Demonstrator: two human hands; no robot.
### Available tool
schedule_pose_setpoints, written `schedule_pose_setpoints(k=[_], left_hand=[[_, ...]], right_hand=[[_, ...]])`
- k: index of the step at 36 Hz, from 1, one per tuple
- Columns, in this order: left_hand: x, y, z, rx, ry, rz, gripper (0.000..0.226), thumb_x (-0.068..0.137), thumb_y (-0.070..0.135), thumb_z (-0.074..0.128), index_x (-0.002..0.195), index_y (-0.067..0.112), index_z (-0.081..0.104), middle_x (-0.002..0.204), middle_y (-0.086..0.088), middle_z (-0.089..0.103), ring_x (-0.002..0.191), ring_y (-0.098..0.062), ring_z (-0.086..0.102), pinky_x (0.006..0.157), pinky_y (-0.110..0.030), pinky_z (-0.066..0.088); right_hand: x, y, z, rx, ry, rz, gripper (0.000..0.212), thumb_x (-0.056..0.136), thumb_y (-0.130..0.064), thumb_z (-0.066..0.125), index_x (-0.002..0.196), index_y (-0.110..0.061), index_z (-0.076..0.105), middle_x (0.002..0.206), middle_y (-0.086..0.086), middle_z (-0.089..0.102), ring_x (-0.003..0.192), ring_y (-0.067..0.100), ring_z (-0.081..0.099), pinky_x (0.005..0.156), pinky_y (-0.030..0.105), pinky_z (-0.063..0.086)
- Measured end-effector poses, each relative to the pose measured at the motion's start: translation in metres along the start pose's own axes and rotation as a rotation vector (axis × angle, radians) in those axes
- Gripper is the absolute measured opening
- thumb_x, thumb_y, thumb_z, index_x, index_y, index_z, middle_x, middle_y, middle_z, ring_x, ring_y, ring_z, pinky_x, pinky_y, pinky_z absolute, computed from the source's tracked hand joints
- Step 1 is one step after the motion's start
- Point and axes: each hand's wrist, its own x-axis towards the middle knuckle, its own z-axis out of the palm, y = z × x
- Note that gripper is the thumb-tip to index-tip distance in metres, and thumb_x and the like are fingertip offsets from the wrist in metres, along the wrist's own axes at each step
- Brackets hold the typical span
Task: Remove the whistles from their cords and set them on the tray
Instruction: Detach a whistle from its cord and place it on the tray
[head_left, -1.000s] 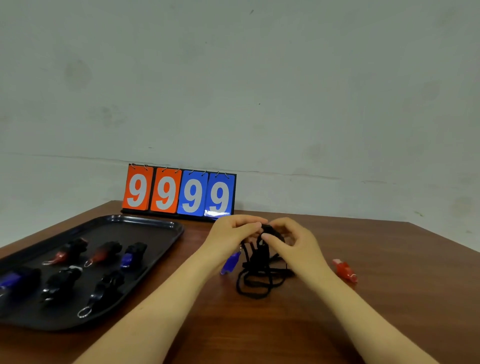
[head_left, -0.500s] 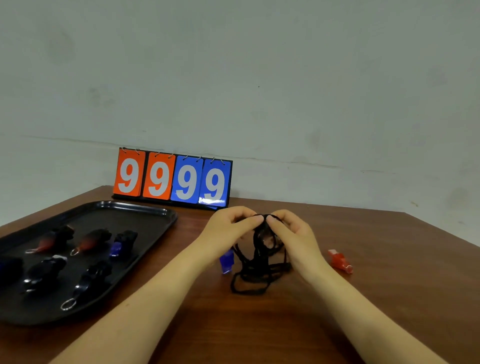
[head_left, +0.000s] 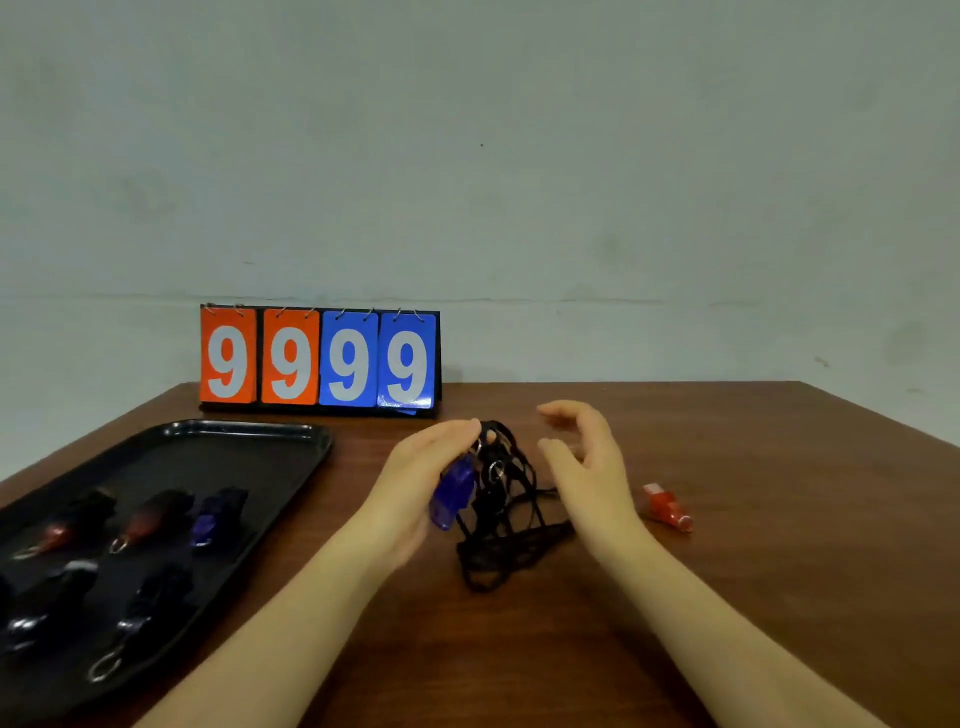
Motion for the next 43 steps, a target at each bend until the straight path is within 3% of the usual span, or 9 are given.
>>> schedule_pose_setpoints(k=[6,11,16,22,28,32,35,38,43], left_hand=[[-0.007,0.005,0.001,0.124,-0.115,0.032,0.033,0.079,0.034,0.062,0.102,0.013,0.073,0.1,-0.008,0.073,0.098,-0.021,0.067,0.085,-0.033,0.053],[-0.008,0.008,0.001,0.191,-0.102,0.052,0.026,0.089,0.027,0.058,0.098,0.008,0.073,0.098,-0.012,0.071,0.099,-0.025,0.065,0.094,-0.04,0.049],[-0.003,0.006,-0.002,0.168,-0.04,0.029,0.023,0.094,0.024,0.055,0.099,0.011,0.073,0.101,-0.007,0.073,0.104,-0.021,0.065,0.099,-0.036,0.046],[-0.005,0.005,0.001,0.034,-0.058,-0.02,0.02,0.095,0.022,0.053,0.091,0.009,0.068,0.093,-0.007,0.073,0.091,-0.016,0.069,0.075,-0.022,0.053],[-0.005,0.005,0.003,0.001,-0.082,-0.024,0.02,0.096,0.023,0.053,0.093,0.009,0.068,0.092,-0.006,0.071,0.091,-0.016,0.069,0.081,-0.025,0.055],[-0.005,0.002,0.004,0.115,-0.086,0.02,0.019,0.096,0.022,0.053,0.091,0.012,0.069,0.09,-0.003,0.068,0.09,-0.016,0.064,0.084,-0.031,0.051],[-0.005,0.002,0.005,0.235,-0.102,0.086,0.02,0.096,0.023,0.054,0.092,0.013,0.071,0.084,0.004,0.07,0.082,-0.006,0.065,0.071,-0.018,0.052],[-0.005,0.001,0.004,0.304,-0.134,0.139,0.021,0.096,0.019,0.052,0.093,0.01,0.071,0.083,0.002,0.069,0.08,-0.004,0.064,0.07,-0.012,0.049],[-0.004,-0.001,0.002,0.325,-0.166,0.166,0.022,0.098,0.02,0.049,0.086,0.012,0.066,0.083,-0.006,0.06,0.082,-0.015,0.057,0.074,-0.023,0.046]], right_hand=[[-0.008,-0.007,0.005,-0.015,-0.208,-0.074,0.013,0.091,-0.024,0.062,0.101,-0.031,0.066,0.1,-0.014,0.066,0.096,0.001,0.06,0.084,0.023,0.051],[-0.007,-0.011,0.0,0.151,-0.152,-0.05,0.009,0.089,-0.013,0.063,0.085,-0.018,0.069,0.08,-0.003,0.07,0.079,0.011,0.066,0.068,0.023,0.053],[0.0,-0.01,-0.007,0.366,-0.138,-0.062,0.021,0.091,-0.008,0.055,0.072,-0.015,0.062,0.069,0.001,0.062,0.074,0.016,0.06,0.074,0.023,0.049],[0.002,-0.009,-0.011,0.425,-0.231,-0.105,0.019,0.058,-0.022,0.051,0.045,-0.029,0.039,0.051,-0.007,0.029,0.051,0.011,0.025,0.052,0.025,0.023],[0.003,-0.003,-0.019,0.104,-0.143,-0.137,0.045,0.081,-0.04,0.051,0.046,-0.024,0.028,0.05,-0.007,0.028,0.05,0.008,0.029,0.057,0.022,0.029],[0.001,-0.002,-0.017,-0.382,-0.156,-0.181,0.043,0.088,-0.037,0.059,0.052,-0.021,0.043,0.052,-0.006,0.047,0.056,0.009,0.045,0.079,0.012,0.035],[-0.001,-0.007,-0.012,-0.317,-0.141,-0.194,0.01,0.088,-0.025,0.063,0.08,-0.031,0.064,0.082,-0.014,0.064,0.084,-0.002,0.056,0.074,0.009,0.04],[-0.001,-0.006,-0.01,-0.17,-0.203,-0.173,0.015,0.09,-0.02,0.063,0.098,-0.032,0.069,0.099,-0.016,0.065,0.099,-0.002,0.058,0.084,0.011,0.044],[0.0,-0.01,-0.009,-0.012,-0.343,-0.065,0.013,0.089,-0.017,0.065,0.095,-0.028,0.07,0.095,-0.012,0.07,0.09,0.002,0.065,0.078,0.02,0.052]])
